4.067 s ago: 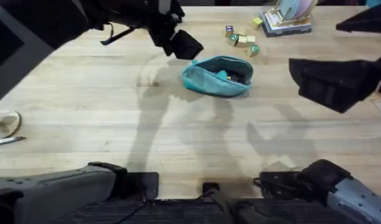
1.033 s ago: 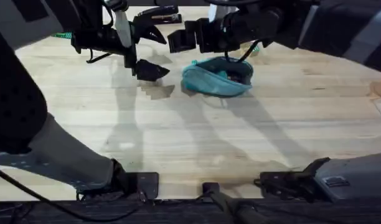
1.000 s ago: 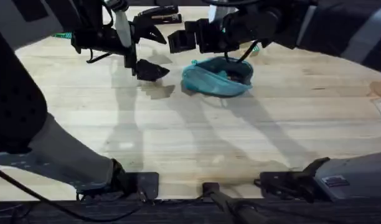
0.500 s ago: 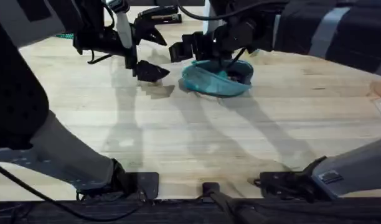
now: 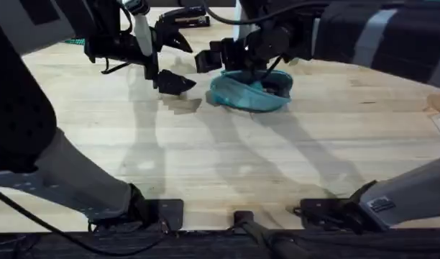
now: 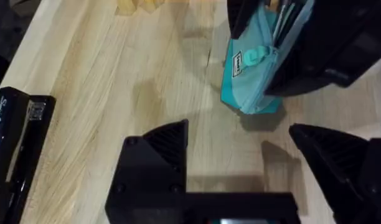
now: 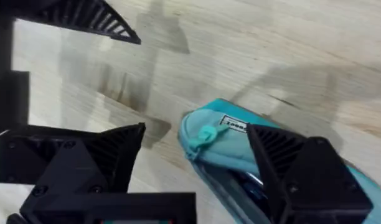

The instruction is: Unzip the bag, pick up the pens from the table one at a time and place them inside, then zip the bag closed.

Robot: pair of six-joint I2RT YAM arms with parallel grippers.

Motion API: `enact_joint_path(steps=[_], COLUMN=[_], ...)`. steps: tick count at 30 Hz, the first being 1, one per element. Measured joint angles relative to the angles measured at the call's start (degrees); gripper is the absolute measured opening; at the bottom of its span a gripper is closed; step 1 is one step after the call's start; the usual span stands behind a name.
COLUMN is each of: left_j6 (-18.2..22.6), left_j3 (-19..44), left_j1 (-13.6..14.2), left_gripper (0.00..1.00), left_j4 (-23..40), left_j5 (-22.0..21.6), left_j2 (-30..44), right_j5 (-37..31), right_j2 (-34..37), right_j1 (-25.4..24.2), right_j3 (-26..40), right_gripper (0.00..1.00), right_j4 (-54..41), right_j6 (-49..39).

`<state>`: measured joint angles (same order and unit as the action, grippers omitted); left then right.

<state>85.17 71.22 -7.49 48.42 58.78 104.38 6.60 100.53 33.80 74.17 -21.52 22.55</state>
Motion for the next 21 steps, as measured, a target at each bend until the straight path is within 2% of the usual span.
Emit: enact_joint_path(steps=[4, 7, 15, 21], left_j6=[0.0, 0.0, 0.0, 0.0], left_j3=[0.0, 0.0, 0.0, 0.0], left_j1=[0.0, 0.0, 0.0, 0.0], left_gripper=[0.993, 0.994, 0.993, 0.993], left_j4=[0.0, 0.0, 0.0, 0.0], left_j5=[0.0, 0.0, 0.0, 0.0], left_j2=[0.0, 0.0, 0.0, 0.0], right_j5=[-0.2, -0.3, -0.4, -0.4], right_j2=[1.8, 2.3, 2.3, 2.3], right_j1=[0.2, 0.3, 0.3, 0.3], right_j3=[0.0, 0.0, 0.0, 0.0], right_gripper=[0.984, 0.832, 0.531, 0.25], right_j4=[0.0, 0.0, 0.0, -0.1], right_j6=[1.1, 1.7, 3.8, 4.9])
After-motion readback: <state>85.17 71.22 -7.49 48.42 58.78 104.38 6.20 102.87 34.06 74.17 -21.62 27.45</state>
